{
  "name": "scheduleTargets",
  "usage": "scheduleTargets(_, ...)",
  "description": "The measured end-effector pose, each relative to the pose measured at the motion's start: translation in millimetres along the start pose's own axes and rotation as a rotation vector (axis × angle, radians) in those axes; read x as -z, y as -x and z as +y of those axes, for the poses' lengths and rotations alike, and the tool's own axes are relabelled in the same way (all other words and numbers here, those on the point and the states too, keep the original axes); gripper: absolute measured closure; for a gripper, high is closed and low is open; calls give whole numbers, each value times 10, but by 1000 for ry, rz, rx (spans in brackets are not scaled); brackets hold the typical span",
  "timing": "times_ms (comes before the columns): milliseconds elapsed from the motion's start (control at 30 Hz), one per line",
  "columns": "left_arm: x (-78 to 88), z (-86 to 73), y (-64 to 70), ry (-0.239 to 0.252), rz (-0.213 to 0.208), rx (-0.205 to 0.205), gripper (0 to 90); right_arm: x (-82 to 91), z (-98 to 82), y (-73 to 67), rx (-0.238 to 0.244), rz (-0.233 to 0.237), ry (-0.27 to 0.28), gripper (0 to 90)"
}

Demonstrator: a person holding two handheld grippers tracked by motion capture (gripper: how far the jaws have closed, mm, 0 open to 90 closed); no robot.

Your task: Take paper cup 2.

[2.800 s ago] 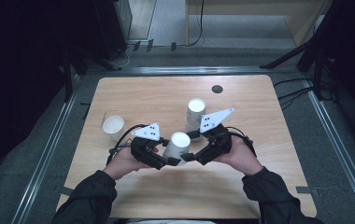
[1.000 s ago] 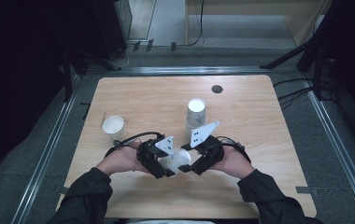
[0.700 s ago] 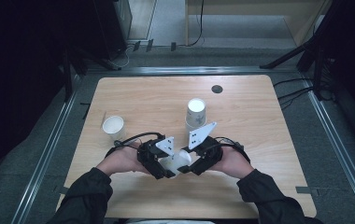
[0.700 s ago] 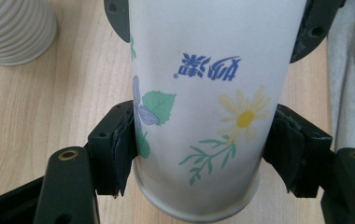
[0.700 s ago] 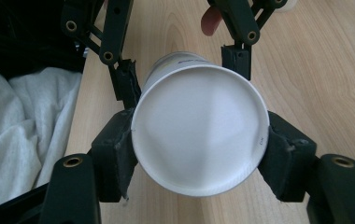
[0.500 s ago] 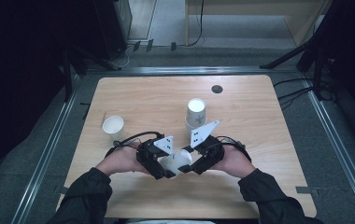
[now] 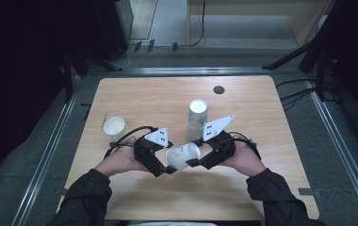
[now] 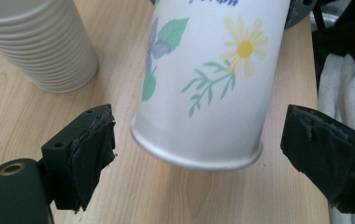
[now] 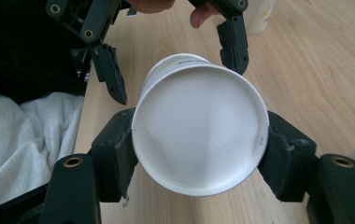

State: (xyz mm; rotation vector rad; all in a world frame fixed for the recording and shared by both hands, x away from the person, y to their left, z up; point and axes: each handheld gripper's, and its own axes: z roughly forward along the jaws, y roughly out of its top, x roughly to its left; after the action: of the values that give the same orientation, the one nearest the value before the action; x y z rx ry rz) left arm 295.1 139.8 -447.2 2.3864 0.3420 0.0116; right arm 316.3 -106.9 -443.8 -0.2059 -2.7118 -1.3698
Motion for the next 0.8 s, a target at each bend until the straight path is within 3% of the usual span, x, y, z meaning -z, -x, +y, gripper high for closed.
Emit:
scheduleTargets(267, 66, -37, -35, 85, 0, 63, 88, 140, 16, 21, -7, -9, 47, 360)
scheduleTargets(500, 75, -42, 7, 153, 6, 74, 70, 234, 52, 38, -9, 7, 90, 360)
scheduleTargets(633, 76, -38, 27, 211, -14, 86, 70, 229, 80, 31, -13, 25, 109, 359)
scheduleTargets(800, 65, -30, 55, 243, -10, 86, 78, 198, 128, 16, -19, 55, 137, 360)
